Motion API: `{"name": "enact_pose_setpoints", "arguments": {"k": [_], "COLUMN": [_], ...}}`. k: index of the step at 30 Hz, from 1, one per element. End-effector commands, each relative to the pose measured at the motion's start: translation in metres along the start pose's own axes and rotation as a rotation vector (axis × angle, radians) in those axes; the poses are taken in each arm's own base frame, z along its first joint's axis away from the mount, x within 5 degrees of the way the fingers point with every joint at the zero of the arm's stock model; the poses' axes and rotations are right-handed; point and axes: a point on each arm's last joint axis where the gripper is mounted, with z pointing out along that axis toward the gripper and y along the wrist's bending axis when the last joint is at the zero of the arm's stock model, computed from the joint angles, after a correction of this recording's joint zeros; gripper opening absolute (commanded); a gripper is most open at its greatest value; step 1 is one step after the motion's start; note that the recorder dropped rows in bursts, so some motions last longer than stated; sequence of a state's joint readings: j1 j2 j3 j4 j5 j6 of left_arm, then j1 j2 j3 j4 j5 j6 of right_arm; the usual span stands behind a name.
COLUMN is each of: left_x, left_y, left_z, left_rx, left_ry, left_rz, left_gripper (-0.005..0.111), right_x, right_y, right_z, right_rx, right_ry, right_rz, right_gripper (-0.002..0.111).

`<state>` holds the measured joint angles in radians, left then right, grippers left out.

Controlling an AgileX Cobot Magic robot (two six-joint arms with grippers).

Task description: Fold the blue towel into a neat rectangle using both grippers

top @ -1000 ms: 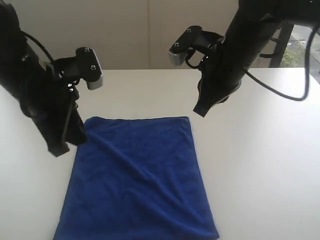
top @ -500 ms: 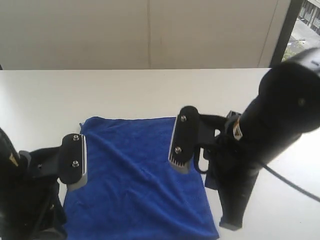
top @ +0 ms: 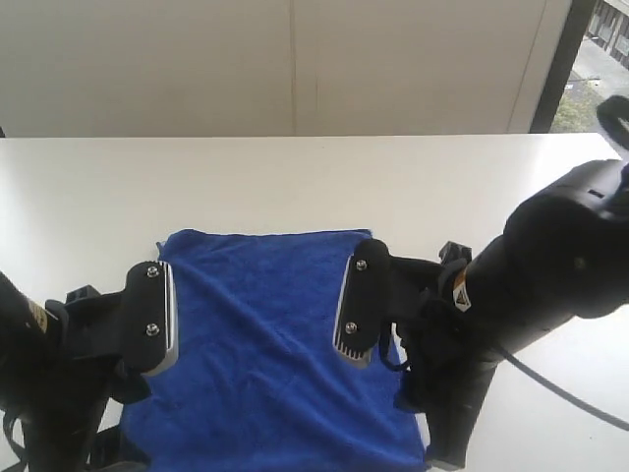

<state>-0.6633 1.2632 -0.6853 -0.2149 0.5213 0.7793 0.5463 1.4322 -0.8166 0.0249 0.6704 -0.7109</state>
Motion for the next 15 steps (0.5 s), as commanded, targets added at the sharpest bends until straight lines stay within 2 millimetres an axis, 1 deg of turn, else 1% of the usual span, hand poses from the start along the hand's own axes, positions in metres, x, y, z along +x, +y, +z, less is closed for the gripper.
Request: {"name": "enact_pose_setpoints", "arguments": {"k": [1, 3, 6, 12, 15], "left_x": [0.014, 0.018, 0.018, 0.019, 0.024], "left_y": [-0.009, -0.009, -0.008, -0.007, -0.010], "left_z": [0.016, 0.020, 0.022, 0.028, 0.031], "left_rx": [0.047, 0.032, -0.003, 0.001, 0.004], "left_ry": [0.062, 0.068, 0.047, 0.055, 0.064], "left_rz": [0.031, 0.042, 0.041, 0.035, 0.031], "left_gripper": [0.064, 0.064, 0.064, 0.064, 0.064], "right_x": [0.006, 0.007, 0.009, 0.008, 0.009], "right_y": [0.005, 0.006, 0.007, 0.008, 0.008], "right_z": [0.018, 0.024, 0.030, 0.038, 0.042], "right_rx": [-0.034, -0.030, -0.025, -0.004, -0.005], "right_ry": [0.037, 0.033, 0.028, 0.002, 0.004], "right_rz": [-0.079, -0.087, -0.092, -0.093, -0.092], "right_gripper": [0.060, 0.060, 0.060, 0.060, 0.060]}}
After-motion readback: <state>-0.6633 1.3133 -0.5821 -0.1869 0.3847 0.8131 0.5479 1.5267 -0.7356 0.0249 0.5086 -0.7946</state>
